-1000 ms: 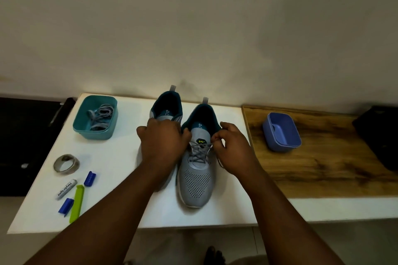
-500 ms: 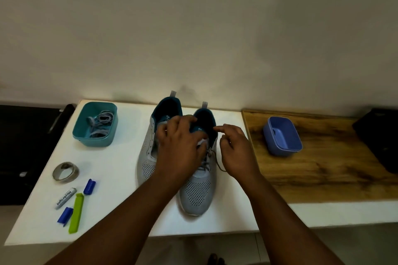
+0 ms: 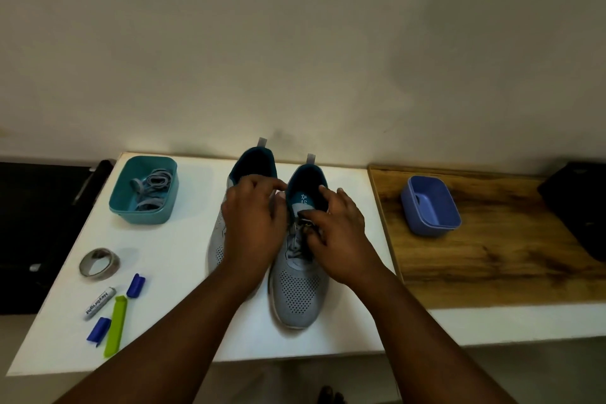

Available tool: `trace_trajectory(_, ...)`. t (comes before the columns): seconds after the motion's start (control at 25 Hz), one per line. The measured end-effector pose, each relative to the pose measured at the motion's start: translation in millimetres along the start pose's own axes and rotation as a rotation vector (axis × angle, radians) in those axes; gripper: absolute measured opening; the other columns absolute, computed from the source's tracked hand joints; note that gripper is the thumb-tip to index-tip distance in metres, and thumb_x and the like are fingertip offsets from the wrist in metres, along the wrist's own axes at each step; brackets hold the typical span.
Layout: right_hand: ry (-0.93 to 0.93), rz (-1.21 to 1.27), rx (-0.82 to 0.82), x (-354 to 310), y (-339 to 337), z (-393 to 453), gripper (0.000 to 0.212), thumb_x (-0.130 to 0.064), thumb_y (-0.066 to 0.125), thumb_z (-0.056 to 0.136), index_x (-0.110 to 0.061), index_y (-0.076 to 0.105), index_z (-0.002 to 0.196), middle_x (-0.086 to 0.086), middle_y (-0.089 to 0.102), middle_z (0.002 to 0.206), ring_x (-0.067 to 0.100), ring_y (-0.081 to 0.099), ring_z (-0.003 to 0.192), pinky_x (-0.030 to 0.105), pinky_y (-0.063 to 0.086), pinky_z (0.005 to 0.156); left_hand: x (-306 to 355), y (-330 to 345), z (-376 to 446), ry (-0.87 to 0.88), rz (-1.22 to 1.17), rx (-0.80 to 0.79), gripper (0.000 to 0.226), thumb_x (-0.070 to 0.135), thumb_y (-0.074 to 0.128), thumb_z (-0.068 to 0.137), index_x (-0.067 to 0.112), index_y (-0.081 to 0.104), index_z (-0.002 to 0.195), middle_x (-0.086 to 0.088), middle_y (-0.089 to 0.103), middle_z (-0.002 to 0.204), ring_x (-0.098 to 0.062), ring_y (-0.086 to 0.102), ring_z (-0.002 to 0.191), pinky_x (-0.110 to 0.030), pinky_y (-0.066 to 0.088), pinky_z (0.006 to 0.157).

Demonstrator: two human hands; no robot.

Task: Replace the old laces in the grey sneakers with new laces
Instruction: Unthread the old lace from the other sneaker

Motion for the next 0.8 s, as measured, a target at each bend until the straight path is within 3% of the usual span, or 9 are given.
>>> trace_trajectory(0.08, -0.036, -0.048, -0.013, -5, 3, 1, 0.027, -0.041, 0.053, 0.101, -0.038, 0.068, 0.123, 0.0, 0.023, 0.168, 0.029, 0.004, 0.156, 0.049, 0.004, 0.126, -5, -7, 4, -0.06, -0.024, 0.005, 0.021, 0.049, 0.055, 0.098, 0.029, 0.063, 0.099, 0.011, 0.064, 0.092, -0.009, 0.061, 0.084, -0.029, 0.047, 0.071)
trace_trajectory(0.16, -0.014, -0.01, 0.005, -5, 3, 3, 0.027, -0.044, 0.05, 0.103, -0.036, 0.071, 0.119, -0.003, 0.026, 0.167, 0.026, 0.003, 0.157, 0.048, 0.001, 0.126, -8, 1, 2, -0.128, 0.01, -0.111, 0.037, 0.063, 0.052, 0.095, 0.029, 0.061, 0.082, 0.011, 0.063, 0.07, -0.005, 0.06, 0.067, -0.026, 0.046, 0.059)
trace_trajectory(0.24, 0.042, 0.084, 0.025, -2, 2, 5, 0.028, -0.042, 0.049, 0.104, -0.036, 0.07, 0.122, -0.006, 0.031, 0.165, 0.022, 0.006, 0.156, 0.046, 0.003, 0.126, -10, 11, -2, -0.155, 0.052, -0.19, 0.044, 0.068, 0.053, 0.091, 0.029, 0.06, 0.074, 0.009, 0.063, 0.063, -0.004, 0.06, 0.062, -0.027, 0.05, 0.059)
trace_trajectory(0.44, 0.038, 0.15, 0.091, 5, -4, 6, 0.019, -0.034, 0.054, 0.104, -0.035, 0.07, 0.114, -0.006, 0.042, 0.156, 0.023, 0.025, 0.15, 0.052, 0.022, 0.121, -15, 20, 1, -0.127, 0.049, -0.228, 0.034, 0.058, 0.057, 0.092, 0.029, 0.058, 0.074, 0.009, 0.06, 0.061, -0.005, 0.058, 0.06, -0.032, 0.055, 0.063)
trace_trajectory(0.56, 0.054, 0.132, 0.106, 13, -10, 6, 0.027, -0.025, 0.055, 0.101, -0.037, 0.068, 0.122, -0.004, 0.04, 0.157, 0.024, 0.023, 0.151, 0.052, 0.023, 0.121, -12, 16, 1, -0.101, 0.018, -0.198, 0.027, 0.055, 0.059, 0.093, 0.031, 0.059, 0.079, 0.01, 0.061, 0.064, -0.004, 0.059, 0.063, -0.029, 0.053, 0.062)
trace_trajectory(0.64, 0.063, 0.1, 0.083, 17, -12, 6, 0.032, -0.021, 0.055, 0.1, -0.036, 0.068, 0.125, -0.003, 0.038, 0.159, 0.024, 0.023, 0.152, 0.047, 0.024, 0.122, -3, 14, 1, -0.001, 0.047, -0.184, 0.02, 0.051, 0.058, 0.093, 0.033, 0.064, 0.088, 0.012, 0.062, 0.077, -0.006, 0.06, 0.072, -0.031, 0.054, 0.064)
trace_trajectory(0.8, 0.1, 0.278, 0.092, 24, -18, 6, 0.034, -0.009, 0.049, 0.1, -0.023, 0.071, 0.121, 0.001, 0.05, 0.144, 0.013, 0.047, 0.134, 0.015, 0.035, 0.106, 19, 32, -10, 0.271, 0.359, -0.25, 0.029, 0.057, 0.057, 0.089, 0.041, 0.074, 0.107, 0.005, 0.055, 0.124, -0.021, 0.045, 0.12, -0.043, 0.04, 0.095)
Point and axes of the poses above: each hand's wrist, its own z-axis towards the middle knuckle, its own y-axis out of the palm, x = y × z, the point moved 7 cm from there along z, towards the middle knuckle
